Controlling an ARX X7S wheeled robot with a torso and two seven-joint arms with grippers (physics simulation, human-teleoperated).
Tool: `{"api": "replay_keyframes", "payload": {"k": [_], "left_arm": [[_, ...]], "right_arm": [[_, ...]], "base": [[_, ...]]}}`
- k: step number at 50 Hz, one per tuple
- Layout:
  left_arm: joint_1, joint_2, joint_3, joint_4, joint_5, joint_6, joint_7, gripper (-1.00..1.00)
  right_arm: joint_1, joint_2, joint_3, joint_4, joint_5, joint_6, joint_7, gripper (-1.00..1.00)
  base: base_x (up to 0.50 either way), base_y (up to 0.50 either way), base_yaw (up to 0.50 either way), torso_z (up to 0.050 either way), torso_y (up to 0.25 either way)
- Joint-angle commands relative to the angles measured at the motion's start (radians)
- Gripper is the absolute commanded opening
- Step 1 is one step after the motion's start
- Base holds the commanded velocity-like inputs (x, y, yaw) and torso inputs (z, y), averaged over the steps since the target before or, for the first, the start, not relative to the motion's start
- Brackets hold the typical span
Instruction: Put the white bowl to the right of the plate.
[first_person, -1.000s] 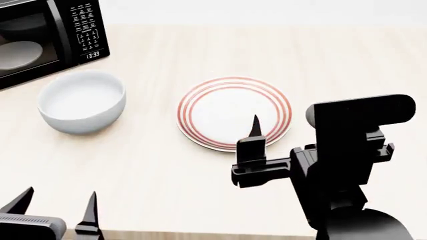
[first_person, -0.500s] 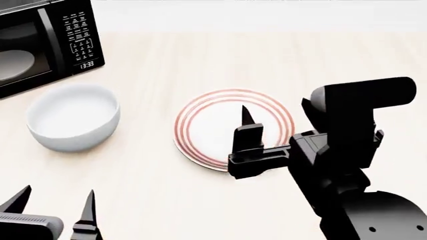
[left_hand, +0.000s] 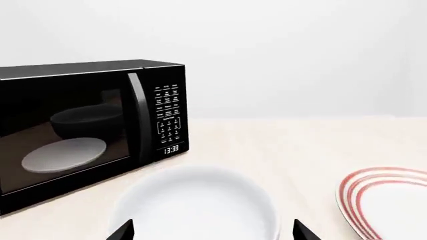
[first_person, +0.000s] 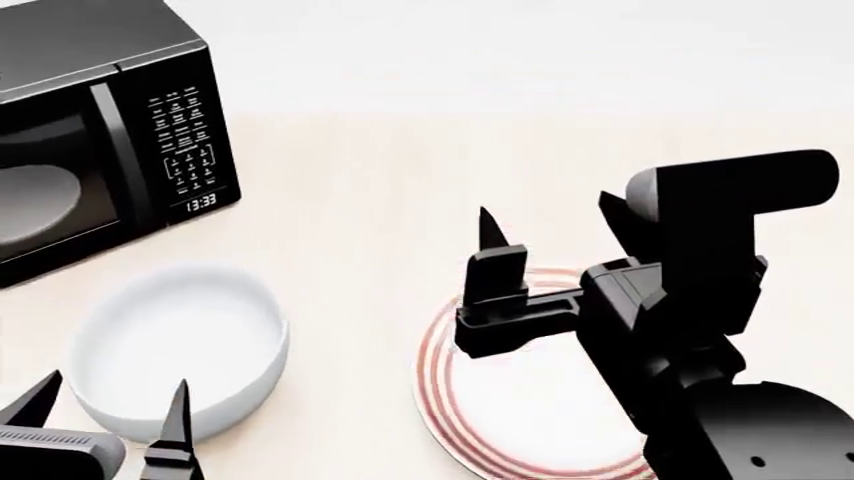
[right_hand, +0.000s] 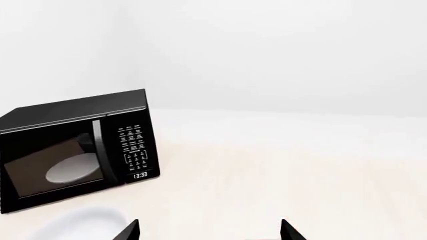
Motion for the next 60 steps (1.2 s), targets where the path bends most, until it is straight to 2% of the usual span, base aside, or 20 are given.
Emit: {"api": "replay_keyframes", "payload": {"k": [1, 17, 20, 23, 26, 32, 34, 38, 39, 40, 41, 46, 48, 54, 60], "left_arm": [[0.000, -0.007, 0.003, 0.004, -0.010, -0.001, -0.007, 1.00], [0.002, -0.013, 0.010, -0.003, -0.020, 0.008, -0.014, 1.00], [0.005, -0.016, 0.007, -0.007, -0.024, 0.012, -0.015, 1.00], [0.006, -0.018, 0.001, -0.016, -0.029, 0.019, -0.015, 1.00], [0.007, -0.020, -0.006, -0.023, -0.034, 0.024, -0.018, 1.00], [0.019, -0.029, -0.046, -0.028, -0.063, 0.036, -0.020, 1.00], [0.049, -0.043, -0.107, -0.018, -0.096, 0.061, -0.017, 1.00], [0.070, -0.054, -0.162, -0.027, -0.119, 0.085, -0.020, 1.00], [0.093, -0.066, -0.226, -0.017, -0.134, 0.108, -0.033, 1.00], [0.093, -0.067, -0.229, -0.016, -0.137, 0.108, -0.033, 1.00], [0.094, -0.067, -0.228, -0.016, -0.138, 0.108, -0.033, 1.00], [0.097, -0.071, -0.231, -0.011, -0.144, 0.110, -0.034, 1.00], [0.098, -0.072, -0.233, -0.008, -0.149, 0.108, -0.034, 1.00], [0.106, -0.077, -0.245, 0.005, -0.159, 0.109, -0.038, 1.00], [0.114, -0.076, -0.274, -0.019, -0.145, 0.146, -0.057, 1.00]], "right_arm": [[0.012, -0.006, 0.015, -0.005, 0.017, 0.017, 0.008, 1.00], [0.006, -0.003, 0.001, 0.006, 0.013, -0.001, 0.027, 1.00], [0.043, -0.023, 0.010, 0.054, -0.008, 0.046, 0.076, 1.00], [0.051, -0.013, -0.101, 0.084, -0.118, 0.003, 0.195, 1.00], [0.084, -0.040, -0.107, 0.082, -0.096, 0.077, 0.195, 1.00], [0.193, -0.017, -0.207, 0.078, -0.047, 0.165, 0.143, 1.00], [0.308, -0.030, -0.222, 0.170, -0.011, 0.247, 0.109, 1.00], [0.365, -0.029, -0.294, 0.261, -0.014, 0.245, 0.123, 1.00], [0.514, -0.115, -0.221, 0.411, 0.136, 0.257, 0.273, 1.00], [0.501, -0.134, -0.221, 0.561, 0.286, 0.257, 0.423, 1.00], [0.509, -0.109, -0.235, 0.682, 0.436, 0.256, 0.573, 1.00], [0.497, -0.111, -0.275, 0.680, 1.186, 0.226, 1.323, 1.00], [0.497, -0.101, -0.316, 0.628, 1.136, 0.199, 1.346, 1.00], [0.483, -0.142, -0.315, 0.677, 1.260, 0.182, 1.450, 1.00], [0.476, -0.164, -0.370, 0.704, 1.243, 0.145, 1.423, 1.00]], "base": [[0.50, 0.20, 0.00, 0.000, 0.000], [0.50, -0.08, 0.00, 0.000, 0.002], [0.27, -0.06, 0.00, 0.000, 0.000], [0.00, 0.00, 0.00, 0.000, 0.000], [0.00, 0.00, 0.00, 0.000, 0.000], [0.00, 0.00, 0.00, 0.000, 0.000], [0.00, 0.00, 0.00, 0.000, 0.000], [0.00, 0.00, 0.00, 0.000, 0.000], [0.00, 0.00, 0.00, 0.000, 0.000], [0.00, 0.00, 0.00, 0.000, 0.000], [0.00, 0.00, 0.00, 0.000, 0.000], [0.00, 0.00, 0.00, 0.000, 0.000], [0.00, 0.00, 0.00, 0.000, 0.000], [0.00, 0.00, 0.00, 0.000, 0.000], [0.00, 0.00, 0.00, 0.000, 0.000]]}}
